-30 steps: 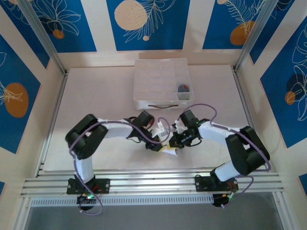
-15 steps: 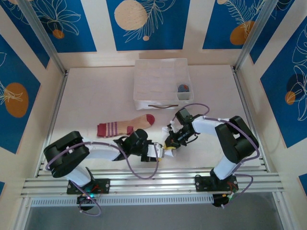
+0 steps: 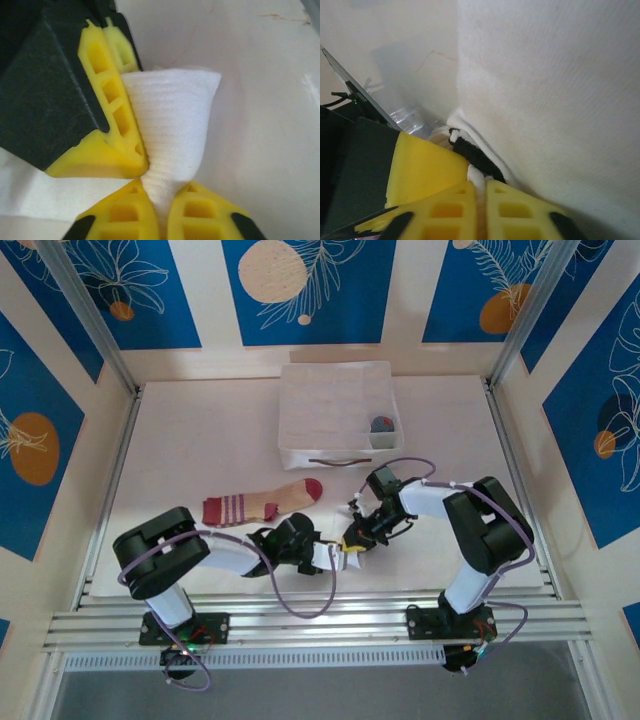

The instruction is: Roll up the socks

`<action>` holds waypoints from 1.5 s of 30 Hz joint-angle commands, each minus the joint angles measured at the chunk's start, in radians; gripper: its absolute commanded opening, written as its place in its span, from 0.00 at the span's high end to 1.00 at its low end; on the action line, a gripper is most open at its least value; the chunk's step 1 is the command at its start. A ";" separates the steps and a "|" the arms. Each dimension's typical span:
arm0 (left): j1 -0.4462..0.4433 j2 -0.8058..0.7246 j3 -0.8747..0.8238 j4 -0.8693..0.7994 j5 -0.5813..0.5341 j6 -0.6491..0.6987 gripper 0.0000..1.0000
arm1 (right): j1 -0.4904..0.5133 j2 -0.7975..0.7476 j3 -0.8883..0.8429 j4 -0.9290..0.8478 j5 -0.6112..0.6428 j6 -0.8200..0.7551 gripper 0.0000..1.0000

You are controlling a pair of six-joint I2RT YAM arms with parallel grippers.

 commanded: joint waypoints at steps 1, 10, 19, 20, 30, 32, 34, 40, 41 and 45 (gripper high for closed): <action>-0.013 -0.003 0.027 -0.090 0.026 -0.005 1.00 | -0.012 -0.020 -0.013 0.000 0.032 0.011 0.78; 0.031 0.036 0.166 -0.428 0.259 -0.119 1.00 | -0.086 -0.029 -0.041 0.025 0.083 0.017 0.78; 0.114 0.159 0.358 -0.739 0.449 -0.237 1.00 | -0.086 -0.058 -0.068 0.124 0.133 0.069 0.75; 0.128 0.172 0.373 -0.757 0.465 -0.257 1.00 | -0.086 -0.094 -0.085 0.143 0.143 0.074 0.73; 0.226 0.306 0.478 -0.835 0.566 -0.455 1.00 | -0.068 -0.463 -0.272 0.220 0.190 0.112 0.66; 0.231 0.329 0.498 -0.847 0.566 -0.471 1.00 | -0.056 -0.478 -0.296 0.239 0.182 0.124 0.63; 0.234 0.350 0.518 -0.864 0.566 -0.487 1.00 | -0.039 -0.461 -0.304 0.239 0.183 0.128 0.60; 0.249 0.384 0.546 -0.888 0.532 -0.538 1.00 | 0.013 -0.335 -0.268 0.211 0.241 0.158 0.64; 0.249 0.384 0.547 -0.891 0.526 -0.537 0.97 | 0.018 -0.311 -0.256 0.198 0.261 0.166 0.68; 0.248 0.349 0.530 -0.869 0.505 -0.513 0.88 | 0.030 -0.198 -0.186 0.107 0.330 0.179 0.83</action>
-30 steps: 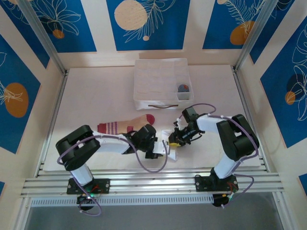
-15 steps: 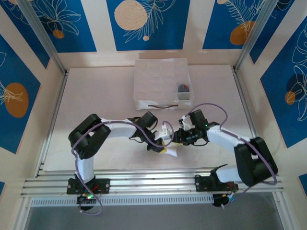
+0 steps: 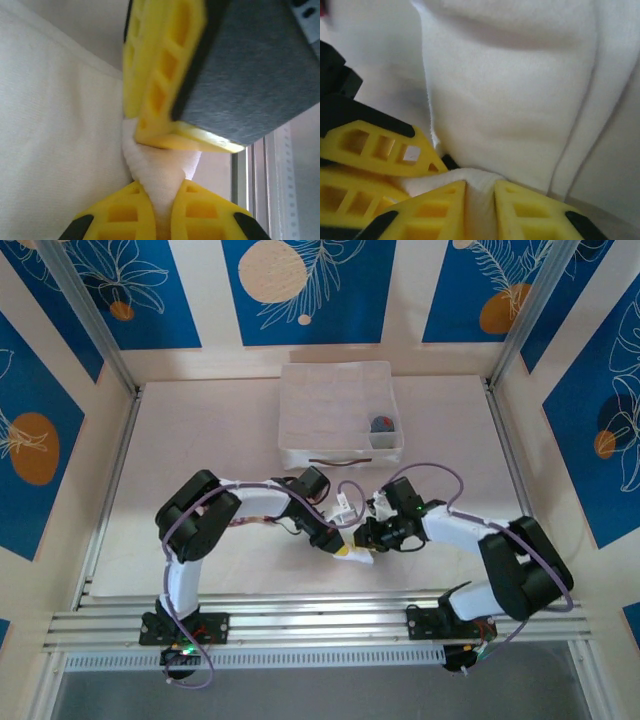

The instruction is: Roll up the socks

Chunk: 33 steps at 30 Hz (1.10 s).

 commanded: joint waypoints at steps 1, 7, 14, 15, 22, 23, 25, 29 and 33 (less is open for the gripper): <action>0.009 0.004 -0.059 -0.035 -0.154 0.024 0.83 | 0.026 0.101 0.045 -0.132 0.099 0.014 0.85; 0.007 -0.232 -0.214 0.172 -0.156 0.160 0.66 | 0.051 0.192 0.127 -0.236 0.163 -0.011 0.92; -0.008 -0.469 -0.414 0.430 -0.270 0.311 0.63 | 0.077 0.235 0.174 -0.265 0.183 -0.024 0.93; -0.028 -0.497 -0.449 0.478 -0.319 0.344 0.63 | 0.082 0.241 0.180 -0.267 0.183 -0.024 0.93; -0.198 -0.545 -0.609 0.740 -0.688 0.543 0.58 | 0.097 0.276 0.201 -0.268 0.169 -0.024 0.94; -0.213 -0.533 -0.606 0.743 -0.715 0.557 0.58 | 0.097 0.277 0.203 -0.269 0.168 -0.025 0.94; -0.241 -0.506 -0.600 0.750 -0.744 0.578 0.58 | 0.098 0.278 0.203 -0.270 0.166 -0.025 0.94; -0.279 -0.448 -0.571 0.743 -0.762 0.592 0.58 | 0.097 0.277 0.204 -0.274 0.162 -0.027 0.95; -0.311 -0.388 -0.538 0.729 -0.792 0.598 0.59 | 0.097 0.274 0.205 -0.279 0.158 -0.025 0.95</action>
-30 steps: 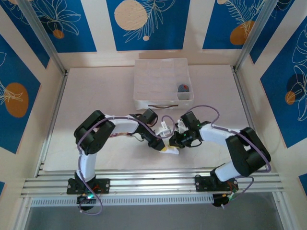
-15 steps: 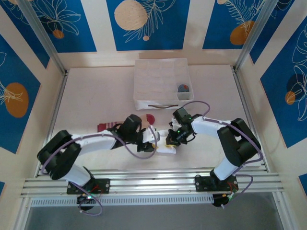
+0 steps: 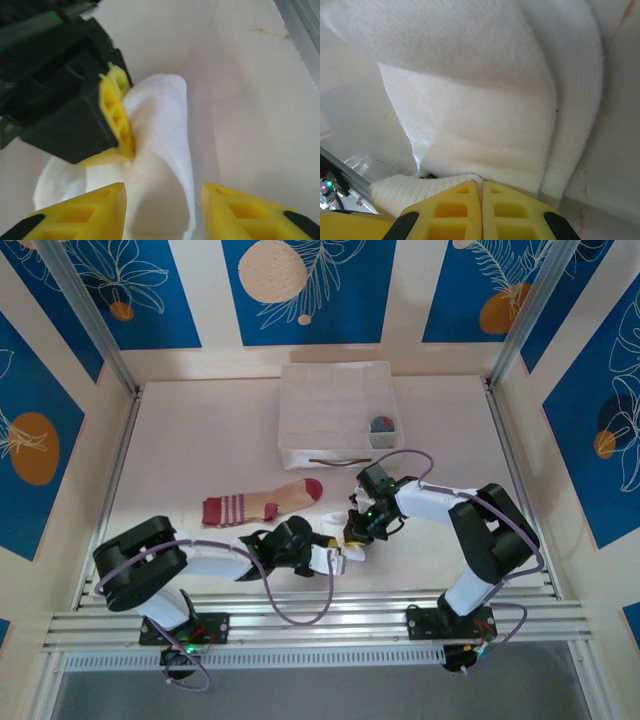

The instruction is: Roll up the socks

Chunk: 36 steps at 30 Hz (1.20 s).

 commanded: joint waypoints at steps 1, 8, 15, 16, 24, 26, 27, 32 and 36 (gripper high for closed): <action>-0.024 0.048 0.042 0.025 -0.051 0.032 0.59 | 0.015 0.056 -0.039 -0.075 0.105 -0.015 0.95; -0.028 0.113 0.099 -0.057 -0.042 -0.027 1.00 | 0.013 0.020 -0.052 -0.081 0.105 -0.015 0.83; 0.039 0.102 0.115 -0.155 0.197 -0.158 1.00 | -0.052 -0.204 -0.115 -0.050 0.084 -0.014 0.51; 0.052 0.102 0.126 -0.179 0.244 -0.174 1.00 | -0.063 -0.230 -0.118 -0.046 0.079 -0.018 0.51; 0.201 0.163 0.227 -0.307 0.585 -0.330 1.00 | -0.077 -0.312 -0.160 0.150 -0.082 -0.053 0.67; 0.228 0.185 0.241 -0.310 0.622 -0.361 1.00 | -0.067 -0.280 -0.171 0.201 -0.113 -0.060 0.67; 0.241 0.198 0.248 -0.317 0.637 -0.375 1.00 | -0.062 -0.258 -0.174 0.223 -0.127 -0.064 0.66; 0.287 0.257 0.295 -0.378 0.638 -0.449 1.00 | -0.056 -0.159 -0.184 0.304 -0.179 -0.075 0.63; 0.335 0.301 0.312 -0.400 0.602 -0.557 1.00 | -0.055 -0.129 -0.197 0.331 -0.206 -0.079 0.60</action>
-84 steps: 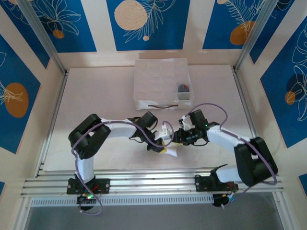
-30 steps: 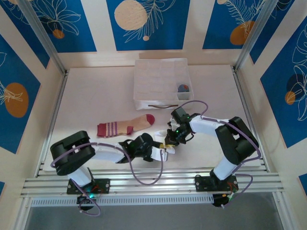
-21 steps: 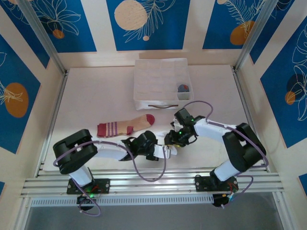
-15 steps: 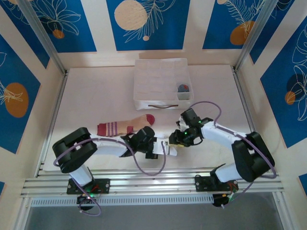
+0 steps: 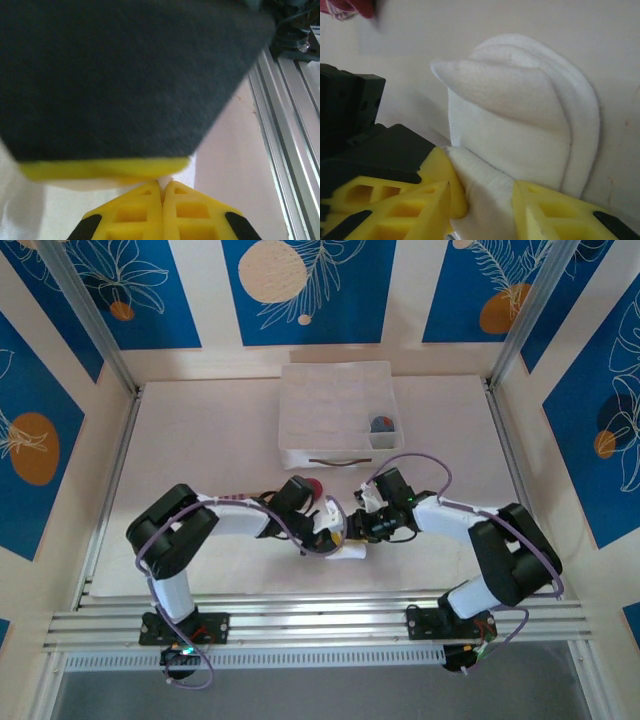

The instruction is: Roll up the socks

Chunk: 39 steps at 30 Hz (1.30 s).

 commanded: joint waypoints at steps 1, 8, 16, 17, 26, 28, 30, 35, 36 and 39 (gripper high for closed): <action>0.050 0.065 0.015 -0.095 -0.039 -0.122 1.00 | 0.004 0.013 -0.019 0.040 -0.071 -0.024 0.59; 0.086 0.145 0.050 -0.138 -0.072 -0.222 1.00 | 0.002 -0.008 -0.044 0.028 -0.069 -0.051 0.59; 0.091 0.127 0.006 -0.053 -0.078 -0.209 1.00 | 0.017 0.065 0.018 -0.092 0.063 -0.021 0.85; 0.092 0.103 -0.019 -0.008 -0.074 -0.196 1.00 | 0.019 0.083 0.035 -0.123 0.087 -0.017 0.88; 0.072 -0.122 -0.206 0.252 -0.012 0.018 0.69 | 0.032 0.207 0.161 -0.311 0.179 -0.004 0.96; 0.062 -0.176 -0.244 0.294 -0.045 0.070 0.67 | 0.034 0.220 0.173 -0.327 0.179 0.000 0.96; 0.042 -0.241 -0.296 0.360 -0.103 0.128 0.65 | 0.039 0.226 0.181 -0.337 0.180 0.003 0.96; -0.072 -0.357 -0.359 0.356 -0.354 0.328 0.56 | 0.044 0.238 0.189 -0.350 0.179 0.000 0.96; -0.093 -0.361 -0.357 0.343 -0.389 0.360 0.56 | 0.046 0.240 0.189 -0.350 0.177 0.000 0.96; -0.145 -0.344 -0.341 0.301 -0.461 0.421 0.55 | 0.048 0.240 0.191 -0.349 0.174 -0.003 0.96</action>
